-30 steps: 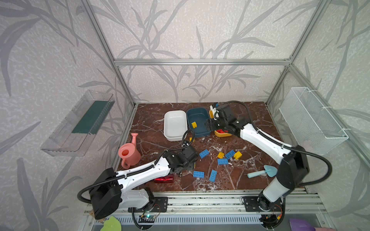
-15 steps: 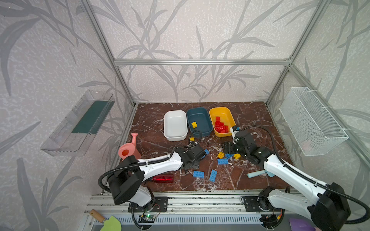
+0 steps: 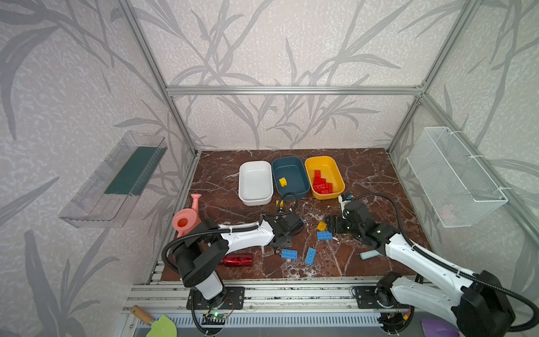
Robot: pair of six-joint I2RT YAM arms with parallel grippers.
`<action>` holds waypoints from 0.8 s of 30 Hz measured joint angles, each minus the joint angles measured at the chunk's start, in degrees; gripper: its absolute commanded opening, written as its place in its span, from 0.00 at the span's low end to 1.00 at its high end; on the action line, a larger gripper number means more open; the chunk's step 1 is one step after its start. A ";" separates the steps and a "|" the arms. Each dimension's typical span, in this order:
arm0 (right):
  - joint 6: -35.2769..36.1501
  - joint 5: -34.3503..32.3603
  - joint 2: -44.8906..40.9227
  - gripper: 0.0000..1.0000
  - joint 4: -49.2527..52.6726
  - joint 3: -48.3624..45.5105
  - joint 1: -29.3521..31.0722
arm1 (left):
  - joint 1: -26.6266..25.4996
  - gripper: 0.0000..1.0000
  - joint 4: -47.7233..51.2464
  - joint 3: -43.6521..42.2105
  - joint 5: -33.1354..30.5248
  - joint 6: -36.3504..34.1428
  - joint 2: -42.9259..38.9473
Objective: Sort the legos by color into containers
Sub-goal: 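Grasp a tall yellow brick among blue bricks with the left gripper while the right withdraws, then carry the tall yellow brick over the teal tub and open the left gripper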
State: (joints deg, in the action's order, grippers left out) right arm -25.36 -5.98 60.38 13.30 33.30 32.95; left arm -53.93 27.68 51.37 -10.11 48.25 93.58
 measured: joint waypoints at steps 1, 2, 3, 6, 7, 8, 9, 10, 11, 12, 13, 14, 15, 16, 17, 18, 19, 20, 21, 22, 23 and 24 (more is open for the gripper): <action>0.00 0.00 -0.15 0.87 -0.09 -0.04 0.00 | -0.02 0.31 0.02 0.13 0.00 0.00 0.00; 0.00 0.00 -0.35 0.87 -0.09 -0.07 0.00 | -0.02 0.30 0.04 0.31 -0.02 0.02 -0.02; 0.00 0.02 -0.50 0.87 -0.13 -0.07 0.00 | -0.02 0.29 0.11 0.55 -0.02 0.02 -0.04; 0.02 0.04 -0.96 0.87 -0.59 -0.46 0.04 | -0.02 0.29 0.61 1.70 -0.24 -0.17 -0.46; 0.02 0.09 -1.05 0.87 -0.68 -0.66 0.04 | -0.02 0.29 1.22 2.29 -0.50 -0.15 -0.74; 0.04 0.26 -1.09 0.87 -0.70 -0.87 0.04 | -0.02 0.29 1.92 3.10 -0.90 -0.22 -1.11; 0.04 0.39 -1.09 0.87 -0.66 -0.98 0.04 | -0.02 0.29 2.82 4.20 -1.40 -0.52 -1.55; 0.04 0.48 -1.11 0.87 -0.66 -1.01 0.04 | 0.00 0.29 3.76 5.46 -1.88 -0.83 -1.90; 0.07 0.55 -1.18 0.87 -0.68 -1.01 0.04 | 0.04 0.29 4.63 7.02 -2.36 -1.31 -2.23; 0.07 0.61 -1.31 0.87 -0.68 -1.03 0.04 | 0.28 0.29 5.44 8.74 -2.78 -1.97 -2.54; 0.07 0.72 -1.51 0.87 -0.68 -1.03 0.04 | 0.57 0.29 6.10 10.32 -3.04 -2.54 -2.71; 0.07 0.81 -1.73 0.87 -0.72 -1.07 0.04 | 0.87 0.29 6.67 12.09 -3.17 -3.32 -2.89; 0.07 0.96 -2.05 0.87 -1.01 -1.29 0.04 | 1.31 0.29 7.15 13.84 -3.28 -4.00 -3.02; 0.07 1.09 -2.32 0.87 -1.18 -1.51 0.04 | 1.95 0.29 7.63 15.39 -3.28 -4.79 -3.08; 0.07 1.14 -2.67 0.87 -1.40 -1.90 0.04 | 2.82 0.29 8.13 17.03 -3.26 -5.44 -3.08; 0.09 1.40 -2.93 0.87 -1.49 -2.25 0.04 | 3.93 0.29 8.79 18.91 -3.10 -6.32 -2.99; 0.11 1.57 -3.13 0.87 -1.53 -2.60 0.04 | 4.98 0.29 9.57 20.76 -2.95 -7.04 -2.73; 0.15 1.79 -3.26 0.87 -1.55 -2.93 0.04 | 6.14 0.29 10.27 23.06 -2.78 -7.91 -2.25; 0.28 2.01 -3.39 0.87 -1.60 -3.34 0.04 | 7.15 0.29 10.80 25.49 -2.62 -8.87 -1.53; 0.33 2.10 -3.45 0.88 -1.70 -3.69 0.04 | 7.96 0.29 11.37 27.65 -2.47 -9.60 -0.74; 0.42 2.21 -3.50 0.88 -1.77 -4.04 0.04 | 8.98 0.29 11.72 30.47 -2.23 -10.51 0.48; 0.55 2.25 -3.50 0.88 -1.86 -4.35 0.07 | 9.97 0.29 11.85 33.05 -1.97 -11.30 1.86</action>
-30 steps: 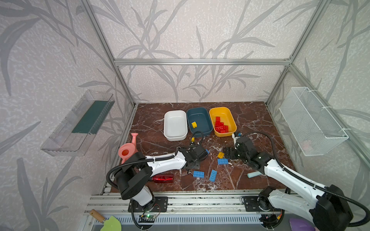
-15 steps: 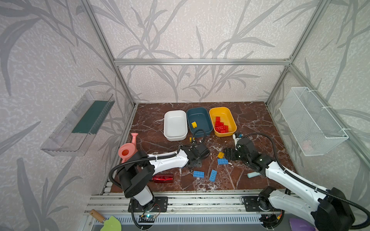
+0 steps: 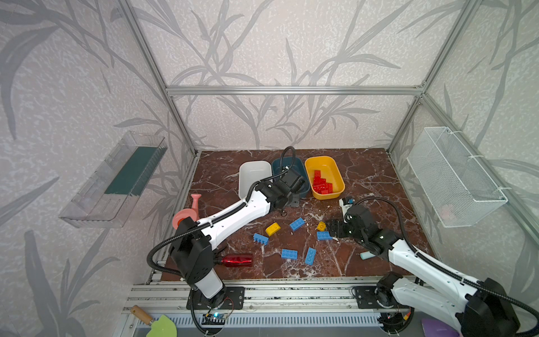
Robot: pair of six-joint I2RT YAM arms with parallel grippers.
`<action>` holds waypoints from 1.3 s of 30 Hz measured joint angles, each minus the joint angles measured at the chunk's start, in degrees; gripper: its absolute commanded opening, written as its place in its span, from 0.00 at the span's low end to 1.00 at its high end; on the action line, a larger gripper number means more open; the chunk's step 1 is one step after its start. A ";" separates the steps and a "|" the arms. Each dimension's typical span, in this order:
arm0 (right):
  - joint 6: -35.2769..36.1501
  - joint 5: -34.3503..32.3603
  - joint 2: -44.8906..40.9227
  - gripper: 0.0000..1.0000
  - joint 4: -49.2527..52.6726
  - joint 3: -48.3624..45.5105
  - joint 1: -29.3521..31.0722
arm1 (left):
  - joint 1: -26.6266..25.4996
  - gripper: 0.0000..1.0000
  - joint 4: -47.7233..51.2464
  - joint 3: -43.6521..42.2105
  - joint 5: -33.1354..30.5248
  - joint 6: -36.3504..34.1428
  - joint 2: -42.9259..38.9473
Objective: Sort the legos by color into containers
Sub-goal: 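Carry the tall yellow brick over the teal tub and open the left gripper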
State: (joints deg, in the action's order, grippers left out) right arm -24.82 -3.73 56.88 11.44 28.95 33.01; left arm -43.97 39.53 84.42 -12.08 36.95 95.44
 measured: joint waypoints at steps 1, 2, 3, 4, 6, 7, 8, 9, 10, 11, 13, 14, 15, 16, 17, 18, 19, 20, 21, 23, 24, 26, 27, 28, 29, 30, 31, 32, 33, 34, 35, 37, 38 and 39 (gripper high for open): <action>0.11 0.04 0.00 0.88 -0.04 -0.24 0.00 | 0.74 0.29 0.17 1.95 0.24 -0.50 1.18; 0.26 0.15 0.00 0.88 -0.04 -0.39 -0.02 | 1.73 0.29 0.44 4.55 0.66 -1.09 2.93; 0.46 0.17 0.00 0.88 -0.09 -0.50 0.00 | 2.62 0.29 0.92 7.04 1.14 -1.60 4.85; 0.66 0.17 0.00 0.88 -0.11 -0.55 0.02 | 3.28 0.29 1.40 9.29 1.51 -1.99 6.64; 0.87 0.17 0.00 0.88 -0.48 -0.79 0.04 | 4.66 0.29 2.89 15.21 2.34 -2.97 11.63; 0.94 0.17 0.00 0.88 -0.66 -0.94 0.04 | 5.20 0.29 3.72 18.03 2.69 -3.43 14.03; 1.05 0.15 -0.02 0.88 -0.81 -1.14 0.07 | 5.81 0.29 4.39 21.18 3.06 -3.93 16.70; 1.09 0.17 -0.07 0.88 -0.90 -1.38 0.09 | 6.38 0.29 5.33 24.20 3.34 -4.22 19.23; 1.11 0.17 -0.24 0.88 -0.90 -1.57 0.09 | 6.93 0.29 6.05 26.91 3.65 -4.50 21.55; 1.11 0.15 -0.50 0.88 -0.90 -1.90 0.15 | 7.43 0.29 7.13 29.97 4.00 -4.90 24.09; 1.11 0.15 -1.05 0.88 -0.87 -2.45 0.26 | 8.33 0.29 9.18 35.91 4.61 -5.42 28.76; 1.09 0.13 -1.29 0.88 -0.87 -2.60 0.26 | 8.76 0.29 10.23 38.91 4.83 -5.62 31.12; 1.09 0.11 -1.51 0.88 -0.87 -2.73 0.31 | 9.20 0.29 11.45 42.14 4.98 -5.90 33.46; 1.07 0.07 -1.68 0.88 -0.85 -2.78 0.31 | 9.55 0.29 12.44 45.03 5.16 -6.03 35.56; 1.07 -0.07 -1.81 0.88 -0.81 -2.78 0.31 | 9.88 0.29 13.31 47.91 5.35 -6.23 37.62; 1.07 -0.13 -1.92 0.88 -0.83 -2.80 0.31 | 10.12 0.29 14.27 50.53 5.66 -6.40 39.56; 1.07 -0.24 -1.97 0.88 -0.81 -2.80 0.31 | 10.40 0.29 15.02 52.74 5.90 -6.49 41.13; 1.07 -0.26 -2.01 0.88 -0.79 -2.80 0.31 | 10.67 0.29 15.72 54.60 6.23 -6.54 42.60; 1.07 -0.26 -2.01 0.88 -0.79 -2.80 0.31 | 10.95 0.30 16.33 56.04 6.36 -6.58 43.74; 1.03 -0.31 -2.10 0.88 -0.79 -2.80 0.31 | 11.43 0.30 16.90 57.33 6.78 -6.58 45.16; 0.92 -0.35 -2.12 0.88 -0.79 -2.80 0.31 | 11.65 0.31 17.18 57.44 7.06 -6.58 45.46; 0.57 -0.79 -2.12 0.87 -0.70 -2.78 0.31 | 11.93 0.33 17.90 57.48 7.37 -6.56 45.66; 0.28 -0.98 -2.12 0.87 -0.61 -2.78 0.31 | 12.07 0.35 18.08 57.51 7.54 -6.56 45.66; 0.02 -1.27 -2.12 0.87 -0.50 -2.78 0.31 | 12.13 0.38 18.27 57.70 7.63 -6.54 45.66; -0.24 -1.53 -2.10 0.87 -0.33 -2.78 0.31 | 12.22 0.41 18.34 57.77 7.69 -6.56 45.66; -0.52 -1.86 -2.10 0.87 0.00 -2.75 0.31 | 12.22 0.45 18.43 57.90 7.69 -6.62 45.66; -0.70 -2.23 -2.10 0.87 0.48 -2.69 0.31 | 12.22 0.49 18.45 57.92 7.76 -6.80 45.66; -0.94 -2.58 -2.10 0.87 1.07 -2.60 0.31 | 12.22 0.53 18.58 57.92 7.78 -6.88 45.66; -1.25 -2.93 -2.12 0.87 1.92 -2.32 0.22 | 12.22 0.56 18.75 57.92 7.80 -6.99 45.64; -1.57 -3.15 -2.12 0.87 2.82 -1.99 -0.13 | 12.22 0.59 18.86 57.92 7.82 -6.95 45.57; -1.79 -3.28 -2.21 0.87 3.82 -1.51 -0.50 | 12.22 0.62 19.04 57.92 7.89 -7.10 45.48; -2.25 -3.37 -2.86 0.87 5.88 -0.48 -2.14 | 12.22 0.64 19.30 57.66 8.02 -7.39 44.81; -2.40 -3.30 -3.30 0.86 6.71 -0.11 -3.21 | 12.22 0.64 19.21 56.96 8.07 -7.37 44.02; -2.58 -3.13 -3.96 0.85 7.76 0.33 -4.79 | 12.22 0.64 19.08 55.56 8.07 -7.43 42.58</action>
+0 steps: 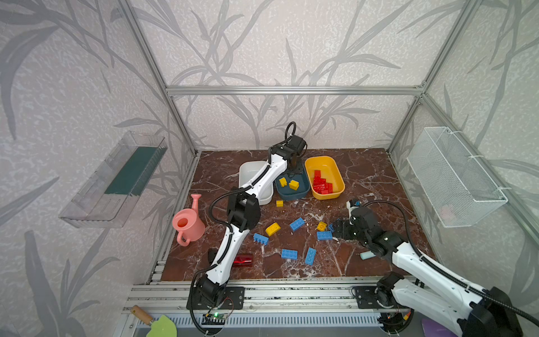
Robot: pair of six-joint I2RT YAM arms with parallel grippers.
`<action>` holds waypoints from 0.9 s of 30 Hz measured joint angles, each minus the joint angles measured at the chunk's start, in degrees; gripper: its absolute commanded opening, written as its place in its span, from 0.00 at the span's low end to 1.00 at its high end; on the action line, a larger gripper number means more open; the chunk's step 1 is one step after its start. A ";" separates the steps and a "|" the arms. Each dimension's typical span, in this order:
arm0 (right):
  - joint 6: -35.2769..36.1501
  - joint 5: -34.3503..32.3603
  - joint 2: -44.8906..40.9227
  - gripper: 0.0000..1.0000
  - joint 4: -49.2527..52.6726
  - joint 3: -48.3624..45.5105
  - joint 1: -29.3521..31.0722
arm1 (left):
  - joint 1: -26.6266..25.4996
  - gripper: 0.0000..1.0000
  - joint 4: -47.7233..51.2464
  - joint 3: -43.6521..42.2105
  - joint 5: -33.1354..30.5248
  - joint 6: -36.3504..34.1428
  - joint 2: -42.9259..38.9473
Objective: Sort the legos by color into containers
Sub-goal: 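Carry the tall yellow brick over the teal tub and open the left gripper, then withdraw the left arm while the right gripper grasps a large yellow brick by blue bricks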
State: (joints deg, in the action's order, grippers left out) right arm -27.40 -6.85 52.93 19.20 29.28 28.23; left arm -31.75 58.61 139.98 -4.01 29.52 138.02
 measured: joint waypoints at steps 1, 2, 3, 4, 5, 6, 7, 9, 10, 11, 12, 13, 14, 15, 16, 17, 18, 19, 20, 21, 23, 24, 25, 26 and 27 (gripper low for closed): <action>-0.02 0.35 -0.70 0.84 0.87 0.31 -1.77 | -0.02 0.64 -0.24 -2.05 0.04 0.07 -1.95; -0.02 0.72 -1.27 0.84 1.57 0.50 -3.26 | -0.09 0.65 -0.63 -4.55 0.09 0.07 -4.31; -0.04 1.40 -1.88 0.84 2.43 0.68 -5.31 | -0.13 0.65 -1.27 -7.63 0.07 0.11 -7.23; 0.02 2.05 -2.47 0.84 2.97 0.68 -7.21 | -0.24 0.65 -2.32 -11.26 0.04 0.20 -10.71; 0.00 2.80 -2.75 0.84 3.45 0.68 -8.90 | -0.46 0.64 -3.52 -14.73 -0.02 0.28 -14.01; 0.02 4.22 -2.91 0.84 3.76 0.66 -10.95 | -0.81 0.64 -5.27 -19.10 -0.15 0.48 -18.05; 0.02 5.75 -2.89 0.84 3.78 0.61 -13.05 | -1.33 0.64 -7.02 -23.65 -0.24 0.74 -22.32; 0.02 8.55 -2.54 0.84 3.26 0.22 -16.09 | -2.91 0.65 -10.49 -32.24 -0.48 1.51 -30.10; 0.04 9.75 -2.05 0.84 2.82 -0.07 -17.22 | -3.98 0.64 -12.26 -36.61 -0.61 2.01 -33.88; 0.00 10.88 -1.33 0.84 2.38 -0.28 -17.75 | -4.90 0.64 -13.86 -40.17 -0.83 2.25 -36.68; 0.02 12.04 -0.33 0.84 1.62 -0.42 -17.92 | -5.97 0.64 -15.65 -44.44 -1.09 2.73 -39.71; 0.02 13.27 1.05 0.84 0.76 -0.44 -18.05 | -7.15 0.65 -17.27 -48.85 -1.51 3.28 -42.47; 0.00 14.19 2.45 0.84 -0.20 -0.46 -18.10 | -8.13 0.64 -18.64 -52.87 -1.88 3.69 -44.68; 0.02 15.17 4.11 0.84 -1.36 -0.46 -18.10 | -9.27 0.65 -19.76 -56.92 -2.21 4.15 -46.64; 0.02 16.11 6.08 0.83 -2.67 -0.46 -18.10 | -10.49 0.64 -20.55 -61.42 -2.43 4.74 -48.57; 0.07 16.81 7.61 0.82 -3.61 -0.46 -18.10 | -11.34 0.64 -21.11 -64.78 -2.69 5.22 -49.86; 0.15 17.75 9.55 0.82 -4.66 -0.44 -18.10 | -12.09 0.64 -21.46 -68.28 -2.95 5.81 -51.19; 0.20 18.58 11.26 0.81 -5.60 -0.44 -18.12 | -12.74 0.64 -21.55 -71.76 -3.26 6.43 -52.63; 0.17 19.47 12.74 0.80 -6.56 -0.44 -18.10 | -13.16 0.64 -21.51 -74.29 -3.52 6.86 -53.83; 0.20 20.24 14.27 0.80 -7.50 -0.44 -18.10 | -13.51 0.64 -21.44 -76.76 -3.80 7.45 -55.34; 0.22 21.35 16.50 0.79 -8.90 -0.44 -18.08 | -13.86 0.64 -21.20 -80.54 -4.63 8.33 -58.71; 0.22 21.75 17.33 0.78 -9.35 -0.44 -18.05 | -13.90 0.64 -20.92 -81.96 -5.16 8.72 -60.74; 0.26 22.03 17.79 0.78 -9.60 -0.44 -17.99 | -13.90 0.64 -20.76 -83.08 -5.64 9.11 -62.86; 0.42 22.16 17.92 0.77 -9.75 -0.44 -17.75 | -13.90 0.64 -20.70 -83.87 -6.19 9.33 -64.72; 0.55 22.16 17.88 0.76 -9.81 -0.44 -17.46 | -13.90 0.64 -20.59 -84.54 -6.84 9.62 -66.77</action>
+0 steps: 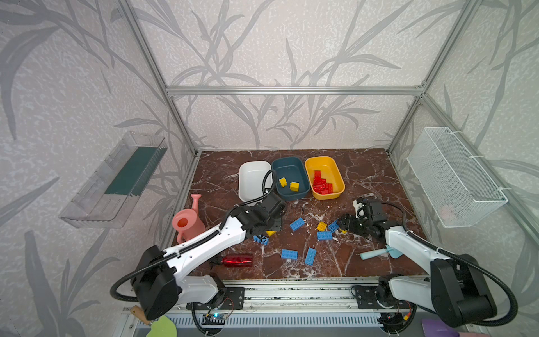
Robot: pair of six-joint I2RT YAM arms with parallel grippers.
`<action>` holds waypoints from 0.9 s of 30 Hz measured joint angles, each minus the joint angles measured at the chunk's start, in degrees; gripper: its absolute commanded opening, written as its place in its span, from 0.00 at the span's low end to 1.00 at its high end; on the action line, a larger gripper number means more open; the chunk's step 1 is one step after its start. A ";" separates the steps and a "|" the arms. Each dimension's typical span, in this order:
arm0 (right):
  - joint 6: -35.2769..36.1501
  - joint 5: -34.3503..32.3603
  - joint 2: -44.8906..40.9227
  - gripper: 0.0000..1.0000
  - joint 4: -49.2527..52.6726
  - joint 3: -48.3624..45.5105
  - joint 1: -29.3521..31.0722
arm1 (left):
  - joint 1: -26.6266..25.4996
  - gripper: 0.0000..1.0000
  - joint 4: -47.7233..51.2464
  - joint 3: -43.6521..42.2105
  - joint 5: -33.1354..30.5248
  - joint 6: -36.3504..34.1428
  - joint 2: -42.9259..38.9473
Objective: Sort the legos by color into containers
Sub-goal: 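Withdraw the left arm while the right gripper grasps a large yellow brick by blue bricks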
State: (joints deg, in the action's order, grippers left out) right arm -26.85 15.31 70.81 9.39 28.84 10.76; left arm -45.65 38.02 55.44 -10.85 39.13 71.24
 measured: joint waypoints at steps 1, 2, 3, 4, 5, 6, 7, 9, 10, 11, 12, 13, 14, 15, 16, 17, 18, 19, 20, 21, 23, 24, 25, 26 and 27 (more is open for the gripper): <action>0.13 -0.09 -0.15 0.76 -0.02 0.00 0.35 | 0.00 0.64 0.00 -0.50 -0.57 0.17 -1.68; 0.33 -0.26 -0.37 0.75 0.00 0.00 0.74 | 0.00 0.64 0.07 -0.85 -1.11 0.37 -2.86; 0.48 -0.52 -0.76 0.74 0.17 0.00 1.40 | 0.00 0.64 0.09 -1.27 -1.66 0.52 -4.13; 0.59 -1.01 -1.29 0.73 0.39 0.00 2.19 | 0.00 0.64 0.09 -1.62 -2.19 0.59 -4.90; 0.72 -1.42 -1.88 0.71 0.70 0.00 2.89 | 0.00 0.64 0.07 -1.97 -2.60 0.61 -5.33; 0.85 -1.88 -2.69 0.70 1.22 0.00 3.76 | 0.00 0.64 0.11 -2.36 -2.89 0.61 -5.60; 0.92 -2.36 -3.50 0.70 1.77 0.00 4.70 | 0.00 0.64 0.09 -2.78 -3.15 0.63 -5.64; 0.96 -3.10 -4.90 0.70 2.84 0.00 6.47 | 0.00 0.64 0.11 -3.63 -3.32 0.63 -5.57; 0.96 -3.45 -5.42 0.70 3.34 0.00 7.32 | 0.00 0.64 0.11 -4.04 -3.43 0.68 -5.57; 0.94 -3.74 -5.75 0.70 3.80 0.00 7.91 | 0.00 0.64 0.11 -4.35 -3.50 0.72 -5.57; 0.94 -4.07 -6.10 0.70 4.55 0.00 8.63 | 0.00 0.64 0.11 -4.52 -3.56 0.79 -5.55; 0.92 -4.57 -6.29 0.70 5.29 0.00 9.18 | 0.00 0.64 0.11 -4.61 -3.58 0.85 -5.55; 0.79 -5.01 -6.40 0.70 5.99 0.02 9.44 | 0.00 0.64 0.09 -4.61 -3.61 0.94 -5.55; 0.68 -5.97 -6.47 0.70 6.91 0.04 9.60 | 0.00 0.64 -0.02 -4.61 -3.63 0.98 -5.55; 0.48 -7.02 -6.47 0.70 7.78 0.07 9.64 | 0.00 0.64 -0.09 -4.61 -3.61 1.01 -5.55; 0.35 -7.93 -6.45 0.71 8.68 0.22 9.66 | 0.00 0.64 -0.13 -4.63 -3.61 1.01 -5.55; 0.28 -8.92 -6.43 0.71 9.70 0.44 9.66 | 0.00 0.64 -0.22 -4.68 -3.61 1.03 -5.55; 0.31 -9.77 -6.34 0.71 10.69 0.81 9.66 | 0.00 0.64 -0.31 -4.72 -3.61 1.03 -5.55; 0.33 -10.45 -6.14 0.71 11.47 1.25 9.70 | 0.00 0.64 -0.42 -4.85 -3.61 1.05 -5.55; 0.52 -11.17 -5.86 0.71 12.24 1.86 9.81 | 0.00 0.64 -0.44 -5.07 -3.58 1.09 -5.57; 1.05 -12.28 -5.35 0.71 13.11 2.93 10.16 | 0.00 0.64 -0.44 -5.57 -3.56 1.22 -5.60; 1.57 -12.59 -5.16 0.71 13.33 3.32 10.36 | 0.00 0.64 -0.48 -5.84 -3.56 1.33 -5.64; 2.05 -12.79 -4.87 0.71 13.42 3.67 10.40 | 0.00 0.64 -0.55 -6.21 -3.58 1.44 -5.73; 2.54 -12.74 -4.50 0.71 13.44 3.98 10.47 | 0.00 0.64 -0.55 -6.47 -3.58 1.46 -5.86; 3.13 -12.41 -3.91 0.71 13.35 4.31 10.58 | 0.00 0.64 -0.52 -6.69 -3.58 1.49 -6.01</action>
State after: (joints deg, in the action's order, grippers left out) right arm -23.73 2.90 66.89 22.74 33.15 21.34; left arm -45.65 37.50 48.75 -14.44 40.62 65.23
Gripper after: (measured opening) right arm 0.714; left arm 0.641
